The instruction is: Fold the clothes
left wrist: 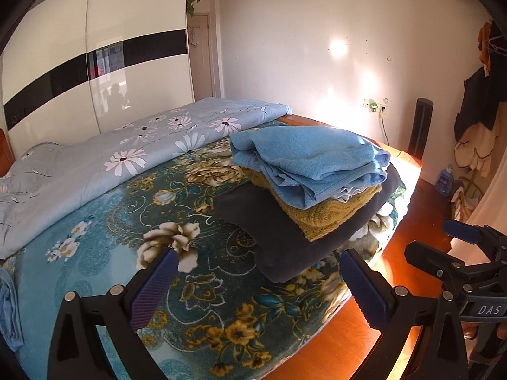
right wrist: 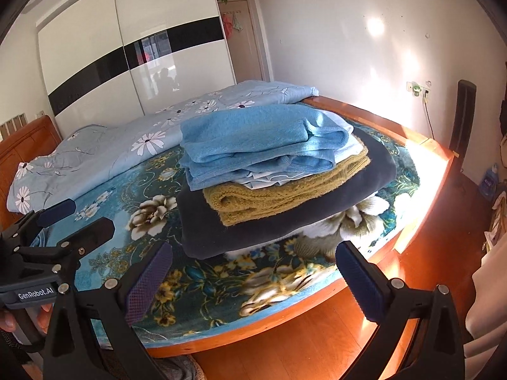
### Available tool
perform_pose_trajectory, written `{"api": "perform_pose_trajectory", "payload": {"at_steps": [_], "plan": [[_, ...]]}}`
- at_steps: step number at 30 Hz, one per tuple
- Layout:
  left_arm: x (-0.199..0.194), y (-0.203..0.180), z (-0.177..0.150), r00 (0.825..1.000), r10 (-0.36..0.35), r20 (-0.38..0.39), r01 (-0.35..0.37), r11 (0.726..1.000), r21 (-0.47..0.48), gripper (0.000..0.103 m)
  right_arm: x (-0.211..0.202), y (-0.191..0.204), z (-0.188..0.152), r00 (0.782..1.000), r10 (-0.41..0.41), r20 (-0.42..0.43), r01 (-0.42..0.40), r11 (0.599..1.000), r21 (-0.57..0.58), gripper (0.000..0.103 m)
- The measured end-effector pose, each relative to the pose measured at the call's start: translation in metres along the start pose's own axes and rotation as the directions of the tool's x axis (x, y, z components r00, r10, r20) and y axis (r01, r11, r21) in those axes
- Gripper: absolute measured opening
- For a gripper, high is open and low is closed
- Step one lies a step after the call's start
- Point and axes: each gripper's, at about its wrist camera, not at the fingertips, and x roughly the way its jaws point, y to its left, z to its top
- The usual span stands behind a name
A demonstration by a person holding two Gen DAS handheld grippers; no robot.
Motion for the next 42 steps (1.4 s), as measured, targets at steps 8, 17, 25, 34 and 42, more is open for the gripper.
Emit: {"api": "perform_pose_trajectory", "payload": {"at_steps": [8, 17, 25, 34, 42], "plan": [[0.002, -0.006, -0.010, 0.999, -0.022, -0.047, 0.022, 1.000, -0.011, 0.103, -0.003, -0.006, -0.008, 1.000, -0.016, -0.017, 0.017, 1.000, 0.018, 0.103], [-0.003, -0.011, -0.010, 0.999, 0.029, -0.046, -0.029, 1.000, 0.001, 0.103, -0.004, -0.016, -0.016, 0.999, 0.002, -0.043, 0.000, 0.999, 0.042, 0.103], [-0.010, -0.011, -0.010, 0.999, 0.034, -0.043, -0.034, 0.999, 0.005, 0.103, -0.005, -0.011, -0.020, 0.999, -0.002, -0.053, 0.003, 1.000, 0.027, 0.103], [-0.011, -0.004, -0.010, 0.997, 0.043, -0.061, -0.044, 0.999, -0.009, 0.103, -0.009, 0.003, -0.017, 0.999, 0.004, -0.049, -0.004, 1.000, -0.005, 0.103], [-0.016, 0.001, -0.010, 0.998, 0.042, -0.047, -0.043, 0.999, -0.015, 0.103, -0.011, 0.014, -0.013, 0.999, -0.010, -0.033, 0.009, 0.999, -0.036, 0.103]]}}
